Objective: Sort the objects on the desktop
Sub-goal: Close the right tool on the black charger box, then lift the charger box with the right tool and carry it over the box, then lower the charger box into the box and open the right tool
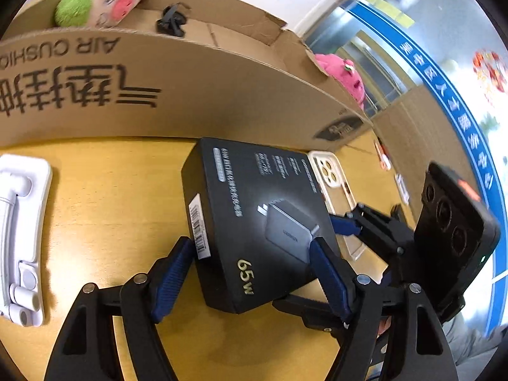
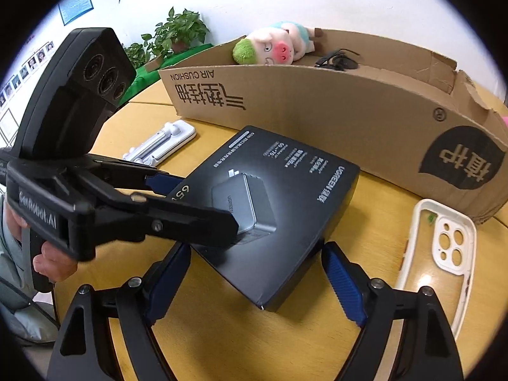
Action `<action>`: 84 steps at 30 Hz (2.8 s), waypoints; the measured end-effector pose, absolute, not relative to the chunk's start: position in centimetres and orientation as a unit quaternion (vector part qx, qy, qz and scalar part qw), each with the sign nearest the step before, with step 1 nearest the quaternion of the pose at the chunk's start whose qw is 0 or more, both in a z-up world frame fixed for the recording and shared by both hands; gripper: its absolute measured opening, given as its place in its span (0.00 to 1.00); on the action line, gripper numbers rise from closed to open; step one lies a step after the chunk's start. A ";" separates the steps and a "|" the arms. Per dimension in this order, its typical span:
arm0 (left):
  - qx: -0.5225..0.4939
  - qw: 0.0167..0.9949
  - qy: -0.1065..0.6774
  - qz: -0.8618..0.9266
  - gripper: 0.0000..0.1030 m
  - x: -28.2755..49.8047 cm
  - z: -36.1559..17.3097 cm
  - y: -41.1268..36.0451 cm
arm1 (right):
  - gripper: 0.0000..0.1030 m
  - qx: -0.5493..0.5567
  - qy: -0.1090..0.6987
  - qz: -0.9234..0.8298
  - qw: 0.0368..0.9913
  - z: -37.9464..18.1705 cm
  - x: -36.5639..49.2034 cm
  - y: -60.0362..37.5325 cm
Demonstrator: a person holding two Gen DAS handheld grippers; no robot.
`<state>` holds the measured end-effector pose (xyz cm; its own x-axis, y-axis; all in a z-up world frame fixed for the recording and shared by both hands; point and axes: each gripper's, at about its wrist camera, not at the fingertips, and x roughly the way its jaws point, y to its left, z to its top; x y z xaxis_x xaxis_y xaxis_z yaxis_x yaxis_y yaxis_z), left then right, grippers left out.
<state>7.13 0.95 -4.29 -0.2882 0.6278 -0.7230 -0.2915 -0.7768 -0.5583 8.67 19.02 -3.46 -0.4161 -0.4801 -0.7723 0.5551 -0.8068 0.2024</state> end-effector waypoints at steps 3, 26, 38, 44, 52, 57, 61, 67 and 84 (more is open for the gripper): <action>-0.515 0.276 -0.161 0.795 0.78 6.3 -4.2 1.0 | 0.78 0.448 0.048 -0.839 0.304 -3.8 8.3 18.6; -0.334 0.289 -0.075 0.894 0.67 4.9 15.6 1.3 | 0.70 0.260 0.137 -0.922 0.250 12.8 6.5 18.1; -0.257 0.311 -0.060 0.913 0.67 -3.8 27.0 3.5 | 0.70 0.177 0.174 -0.944 0.218 25.0 -1.2 20.7; -0.257 0.294 -0.055 0.919 0.67 -7.8 27.8 4.1 | 0.70 0.182 0.169 -0.941 0.228 25.8 -5.9 21.5; -0.294 0.284 -0.059 0.911 0.67 -14.7 24.6 5.9 | 0.70 0.210 0.142 -0.937 0.242 23.1 -11.9 23.3; -0.345 0.276 -0.063 0.895 0.67 -19.2 19.5 6.7 | 0.70 0.259 0.121 -0.926 0.245 18.3 -16.4 24.2; -0.397 0.276 -0.090 0.871 0.67 -22.7 14.2 7.1 | 0.70 0.313 0.102 -0.911 0.246 13.8 -19.6 24.8; -0.454 0.267 -0.112 0.842 0.66 -26.2 8.1 8.5 | 0.70 0.389 0.082 -0.885 0.244 8.6 -23.2 25.1; -0.566 0.252 -0.131 0.774 0.59 -29.0 -1.9 12.4 | 0.70 0.565 0.066 -0.808 0.153 -2.0 -26.5 26.7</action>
<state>-29.01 12.42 -1.92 -0.2324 0.5378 -0.8104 -0.2415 -0.8391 -0.4875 -26.53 26.73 -1.96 -0.3136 -0.1725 -0.9338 0.3224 -0.9443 0.0662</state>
